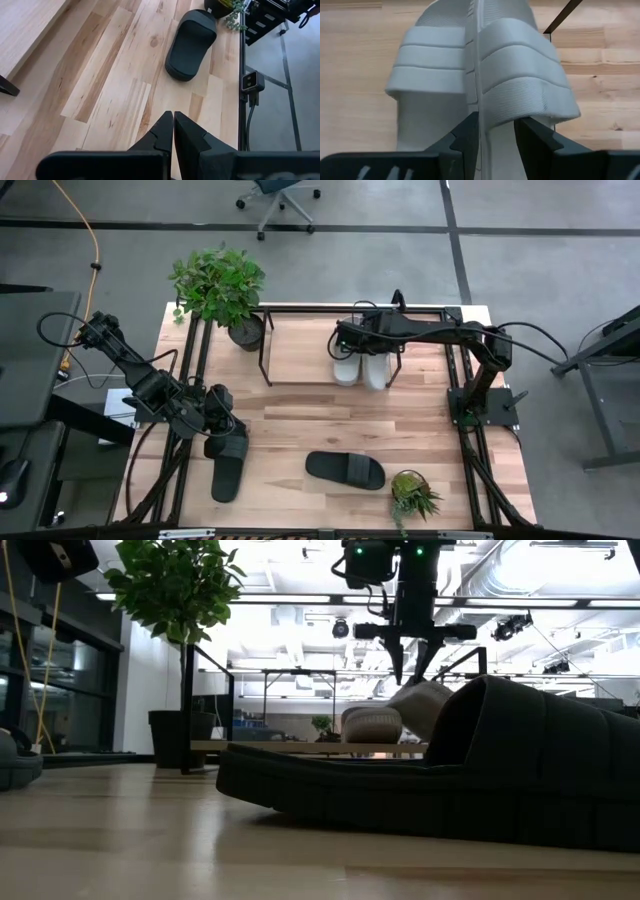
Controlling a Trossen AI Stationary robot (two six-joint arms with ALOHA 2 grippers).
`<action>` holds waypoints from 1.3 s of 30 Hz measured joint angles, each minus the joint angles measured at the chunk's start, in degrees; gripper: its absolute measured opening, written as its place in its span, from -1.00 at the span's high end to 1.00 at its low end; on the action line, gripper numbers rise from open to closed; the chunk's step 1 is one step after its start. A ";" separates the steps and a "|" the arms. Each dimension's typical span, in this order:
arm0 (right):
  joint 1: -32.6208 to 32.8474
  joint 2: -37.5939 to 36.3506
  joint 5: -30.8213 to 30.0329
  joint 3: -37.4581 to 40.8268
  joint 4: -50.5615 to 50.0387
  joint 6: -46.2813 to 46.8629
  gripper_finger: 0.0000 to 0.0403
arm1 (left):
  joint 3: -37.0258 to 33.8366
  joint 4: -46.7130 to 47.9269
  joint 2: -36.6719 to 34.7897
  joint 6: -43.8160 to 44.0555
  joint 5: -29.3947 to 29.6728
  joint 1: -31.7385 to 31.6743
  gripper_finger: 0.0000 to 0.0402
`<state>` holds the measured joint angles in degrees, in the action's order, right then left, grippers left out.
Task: Pick and place slides into the shelf
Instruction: Put the gray slipper on the shelf
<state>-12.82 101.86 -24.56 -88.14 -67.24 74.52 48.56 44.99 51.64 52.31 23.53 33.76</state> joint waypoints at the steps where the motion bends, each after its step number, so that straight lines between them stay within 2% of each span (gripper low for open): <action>1: 0.13 0.00 -0.02 0.00 0.00 0.00 0.43 | 0.00 0.00 0.00 0.00 0.00 0.02 0.97; 25: 2.36 -0.20 2.63 0.00 0.82 -1.46 0.43 | 0.00 0.00 0.00 0.00 0.00 0.00 0.97; 34: 6.51 -1.92 -1.55 -2.65 1.53 -2.91 0.43 | 0.00 0.09 0.00 -0.02 0.00 0.00 0.98; 39: 9.26 -2.01 2.94 -5.50 7.31 -7.72 0.43 | 0.00 0.04 -0.02 -0.02 0.02 0.00 0.97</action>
<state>-3.56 99.85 -21.62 -93.64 -59.93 66.80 48.56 45.04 51.62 52.29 23.55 33.76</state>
